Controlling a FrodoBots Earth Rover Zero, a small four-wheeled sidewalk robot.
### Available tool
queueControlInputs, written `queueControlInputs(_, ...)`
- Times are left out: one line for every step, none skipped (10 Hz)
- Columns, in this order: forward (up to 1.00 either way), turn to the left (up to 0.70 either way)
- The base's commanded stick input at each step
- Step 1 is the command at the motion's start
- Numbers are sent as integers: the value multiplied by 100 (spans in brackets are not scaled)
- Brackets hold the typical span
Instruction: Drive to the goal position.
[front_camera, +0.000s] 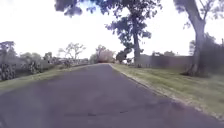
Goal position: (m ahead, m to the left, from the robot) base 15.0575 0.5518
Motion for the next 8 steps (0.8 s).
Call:
queueControlInputs(85, 0)
queueControlInputs(85, 0)
queueControlInputs(85, 0)
queueControlInputs(85, 0)
queueControlInputs(85, 0)
queueControlInputs(85, 0)
queueControlInputs(85, 0)
queueControlInputs(85, 0)
